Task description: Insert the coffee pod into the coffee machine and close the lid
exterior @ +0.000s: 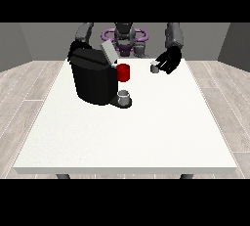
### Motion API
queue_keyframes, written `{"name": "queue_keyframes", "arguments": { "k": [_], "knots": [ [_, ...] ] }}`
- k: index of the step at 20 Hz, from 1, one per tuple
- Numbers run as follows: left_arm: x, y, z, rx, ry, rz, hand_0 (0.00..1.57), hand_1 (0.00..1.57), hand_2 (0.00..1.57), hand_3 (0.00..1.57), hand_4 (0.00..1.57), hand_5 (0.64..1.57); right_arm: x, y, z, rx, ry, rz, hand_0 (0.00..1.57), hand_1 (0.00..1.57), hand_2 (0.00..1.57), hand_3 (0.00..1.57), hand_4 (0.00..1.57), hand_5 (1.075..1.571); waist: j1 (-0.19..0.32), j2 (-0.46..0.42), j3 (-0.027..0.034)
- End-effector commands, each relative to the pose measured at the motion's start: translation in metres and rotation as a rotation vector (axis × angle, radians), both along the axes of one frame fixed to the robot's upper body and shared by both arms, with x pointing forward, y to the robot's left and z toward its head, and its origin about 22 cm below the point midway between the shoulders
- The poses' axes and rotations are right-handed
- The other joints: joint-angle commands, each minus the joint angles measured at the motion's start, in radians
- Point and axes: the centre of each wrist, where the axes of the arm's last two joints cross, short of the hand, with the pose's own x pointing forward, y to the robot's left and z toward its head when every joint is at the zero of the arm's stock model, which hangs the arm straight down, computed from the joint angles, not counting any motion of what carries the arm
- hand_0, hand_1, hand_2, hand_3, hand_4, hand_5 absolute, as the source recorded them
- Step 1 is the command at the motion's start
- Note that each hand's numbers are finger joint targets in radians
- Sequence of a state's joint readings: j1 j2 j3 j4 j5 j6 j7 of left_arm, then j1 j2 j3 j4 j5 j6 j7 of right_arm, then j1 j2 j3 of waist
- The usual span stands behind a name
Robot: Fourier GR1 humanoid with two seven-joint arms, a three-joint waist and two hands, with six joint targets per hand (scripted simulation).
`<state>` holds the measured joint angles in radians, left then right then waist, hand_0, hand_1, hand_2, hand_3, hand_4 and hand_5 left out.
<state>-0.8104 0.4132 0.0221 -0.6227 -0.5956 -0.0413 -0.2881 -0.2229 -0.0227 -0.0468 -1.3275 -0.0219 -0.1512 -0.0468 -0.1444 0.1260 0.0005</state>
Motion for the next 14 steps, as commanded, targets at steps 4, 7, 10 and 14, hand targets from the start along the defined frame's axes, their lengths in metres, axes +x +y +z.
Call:
{"name": "queue_keyframes", "arguments": {
  "k": [4,7,10,14],
  "knots": [
    [0.018,-0.019,0.050,-0.003,-0.070,-0.059,1.25,1.25,1.33,1.29,0.56,1.571,0.016,-0.005,0.005,-0.006,-0.052,-0.015,0.00,0.00,0.00,0.00,0.46,1.571,0.006,0.020,-0.0003],
    [0.019,-0.015,0.052,0.003,-0.097,-0.011,1.25,1.25,1.33,1.29,0.56,1.571,0.013,0.003,0.014,-0.014,-0.059,0.048,0.00,0.00,0.00,0.00,0.50,1.571,-0.049,0.041,-0.0005],
    [0.023,-0.026,0.065,-0.025,-0.024,-0.029,1.25,1.25,1.33,1.28,0.54,1.571,-0.001,0.001,-0.014,0.021,-0.006,0.023,0.00,0.00,0.00,0.00,0.48,1.571,-0.028,-0.029,-0.0002],
    [0.030,-0.020,0.112,-0.017,-0.128,-0.014,1.02,1.02,1.21,1.23,0.50,1.571,0.010,-0.010,0.001,0.018,-0.072,0.054,0.00,0.00,0.00,0.00,0.50,1.571,-0.067,0.025,0.0000]
  ]
}}
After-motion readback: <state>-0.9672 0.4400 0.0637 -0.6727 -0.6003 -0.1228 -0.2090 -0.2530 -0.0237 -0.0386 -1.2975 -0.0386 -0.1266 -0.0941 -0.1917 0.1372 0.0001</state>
